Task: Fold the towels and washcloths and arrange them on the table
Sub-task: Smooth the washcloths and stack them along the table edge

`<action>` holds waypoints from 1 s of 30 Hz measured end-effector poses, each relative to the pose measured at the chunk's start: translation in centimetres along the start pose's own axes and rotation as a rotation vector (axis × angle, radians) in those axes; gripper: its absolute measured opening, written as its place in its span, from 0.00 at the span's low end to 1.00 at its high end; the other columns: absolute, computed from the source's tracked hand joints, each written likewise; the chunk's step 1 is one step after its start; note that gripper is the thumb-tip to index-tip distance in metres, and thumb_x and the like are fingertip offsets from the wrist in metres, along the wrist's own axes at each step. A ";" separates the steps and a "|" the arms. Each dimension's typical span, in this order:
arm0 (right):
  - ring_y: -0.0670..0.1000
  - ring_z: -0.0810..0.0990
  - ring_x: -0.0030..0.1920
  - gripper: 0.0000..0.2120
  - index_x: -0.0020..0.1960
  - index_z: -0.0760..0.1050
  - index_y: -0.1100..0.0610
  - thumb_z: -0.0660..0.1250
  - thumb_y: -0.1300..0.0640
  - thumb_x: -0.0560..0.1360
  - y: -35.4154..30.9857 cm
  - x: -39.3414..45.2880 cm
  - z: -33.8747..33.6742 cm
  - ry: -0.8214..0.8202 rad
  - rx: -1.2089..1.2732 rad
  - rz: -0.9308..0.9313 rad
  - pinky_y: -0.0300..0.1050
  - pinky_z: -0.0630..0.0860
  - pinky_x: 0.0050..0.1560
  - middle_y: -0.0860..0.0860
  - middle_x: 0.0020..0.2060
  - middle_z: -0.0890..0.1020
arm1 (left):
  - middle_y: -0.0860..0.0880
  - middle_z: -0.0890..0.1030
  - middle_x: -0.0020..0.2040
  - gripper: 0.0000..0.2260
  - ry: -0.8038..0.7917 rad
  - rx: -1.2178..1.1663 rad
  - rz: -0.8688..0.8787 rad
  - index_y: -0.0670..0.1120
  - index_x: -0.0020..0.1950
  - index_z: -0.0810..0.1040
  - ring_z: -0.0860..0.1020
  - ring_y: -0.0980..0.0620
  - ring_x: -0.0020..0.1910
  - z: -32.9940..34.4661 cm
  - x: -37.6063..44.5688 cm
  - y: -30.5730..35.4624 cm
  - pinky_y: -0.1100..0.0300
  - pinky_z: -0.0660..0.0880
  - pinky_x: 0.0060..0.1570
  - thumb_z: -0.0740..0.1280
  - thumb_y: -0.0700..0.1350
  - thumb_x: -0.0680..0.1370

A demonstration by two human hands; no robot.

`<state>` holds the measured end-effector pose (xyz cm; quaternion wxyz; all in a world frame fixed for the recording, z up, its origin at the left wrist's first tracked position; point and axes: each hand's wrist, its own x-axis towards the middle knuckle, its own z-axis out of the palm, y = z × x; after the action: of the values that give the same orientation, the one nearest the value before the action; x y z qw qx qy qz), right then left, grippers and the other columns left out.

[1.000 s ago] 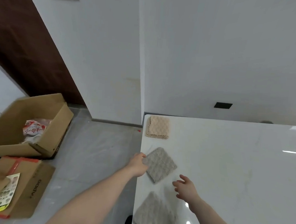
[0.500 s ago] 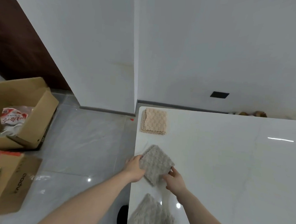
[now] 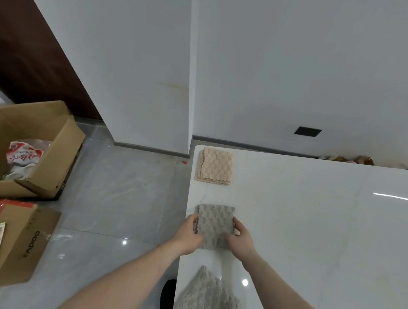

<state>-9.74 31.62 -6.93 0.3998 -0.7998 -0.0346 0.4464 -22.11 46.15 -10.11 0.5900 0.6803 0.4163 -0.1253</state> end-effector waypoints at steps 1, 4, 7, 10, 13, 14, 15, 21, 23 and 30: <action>0.51 0.78 0.65 0.34 0.80 0.63 0.50 0.67 0.61 0.77 -0.3 0.3 -0.1 0.000 0.015 0.008 0.43 0.79 0.58 0.47 0.70 0.76 | 0.57 0.74 0.65 0.30 0.031 -0.039 0.009 0.51 0.77 0.63 0.79 0.55 0.57 0.1 0.1 0.2 0.57 0.80 0.55 0.69 0.42 0.76; 0.49 0.79 0.61 0.32 0.79 0.66 0.52 0.67 0.63 0.76 -1.0 0.6 -0.2 0.006 0.064 -0.004 0.35 0.77 0.48 0.45 0.65 0.78 | 0.59 0.73 0.66 0.29 0.086 -0.074 0.033 0.55 0.76 0.63 0.77 0.56 0.59 -0.1 -0.5 0.5 0.56 0.78 0.61 0.70 0.46 0.77; 0.49 0.76 0.65 0.32 0.79 0.65 0.52 0.65 0.63 0.77 -0.7 0.6 0.0 -0.010 0.033 0.012 0.36 0.74 0.54 0.47 0.71 0.75 | 0.60 0.73 0.65 0.28 0.022 -0.068 0.024 0.57 0.75 0.64 0.77 0.55 0.60 -0.5 -0.6 0.1 0.57 0.77 0.62 0.71 0.47 0.78; 0.50 0.76 0.63 0.33 0.80 0.64 0.53 0.66 0.63 0.76 -0.4 0.3 0.2 -0.008 0.024 0.008 0.40 0.73 0.58 0.49 0.73 0.74 | 0.51 0.74 0.73 0.31 -0.030 -0.080 0.025 0.53 0.77 0.65 0.79 0.51 0.62 -0.9 -0.4 -0.1 0.50 0.79 0.63 0.69 0.43 0.75; 0.50 0.77 0.57 0.32 0.80 0.62 0.53 0.65 0.62 0.77 -0.6 -0.9 -0.1 0.030 0.031 0.011 0.41 0.72 0.56 0.51 0.72 0.74 | 0.50 0.71 0.75 0.31 0.055 -0.057 -0.018 0.53 0.78 0.64 0.76 0.48 0.66 -1.1 -0.5 0.7 0.55 0.77 0.59 0.68 0.42 0.76; 0.50 0.77 0.58 0.32 0.81 0.62 0.53 0.64 0.62 0.78 -0.4 -1.6 -0.3 0.055 0.029 0.010 0.41 0.71 0.56 0.51 0.72 0.73 | 0.50 0.71 0.75 0.29 0.104 -0.032 -0.016 0.52 0.78 0.65 0.74 0.48 0.67 -1.2 -0.8 0.8 0.56 0.75 0.58 0.68 0.43 0.77; 0.51 0.76 0.61 0.32 0.81 0.62 0.52 0.63 0.62 0.79 0.1 -2.2 -0.5 0.081 0.020 0.009 0.42 0.71 0.57 0.51 0.73 0.72 | 0.49 0.71 0.75 0.28 0.142 -0.016 -0.002 0.52 0.77 0.66 0.73 0.47 0.69 -1.3 -1.3 0.7 0.57 0.74 0.59 0.68 0.44 0.78; 0.50 0.73 0.68 0.29 0.78 0.65 0.49 0.63 0.62 0.78 7.3 -10.1 -0.2 0.180 0.014 0.098 0.39 0.74 0.49 0.46 0.70 0.73 | 0.48 0.74 0.64 0.25 0.020 0.138 -0.003 0.51 0.74 0.70 0.75 0.51 0.63 -0.8 -8.0 -4.2 0.59 0.75 0.57 0.67 0.41 0.77; 0.52 0.75 0.66 0.29 0.78 0.65 0.50 0.64 0.61 0.77 10.2 -12.7 0.6 0.221 0.034 0.149 0.41 0.77 0.50 0.47 0.70 0.73 | 0.49 0.74 0.60 0.26 -0.020 0.172 -0.040 0.51 0.76 0.69 0.74 0.52 0.59 -0.2 -9.8 -6.1 0.59 0.73 0.59 0.66 0.42 0.77; 0.52 0.76 0.58 0.33 0.79 0.60 0.56 0.69 0.59 0.77 14.4 -16.4 3.9 0.232 0.106 0.310 0.43 0.70 0.55 0.55 0.70 0.73 | 0.52 0.64 0.78 0.32 -0.254 0.207 -0.056 0.53 0.82 0.56 0.71 0.51 0.68 2.1 -11.6 -8.8 0.59 0.72 0.66 0.65 0.45 0.80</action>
<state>-26.82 17.50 -6.44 0.3690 -0.8196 0.1587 0.4086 -34.91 39.03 -9.16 0.5608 0.7043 0.3420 -0.2691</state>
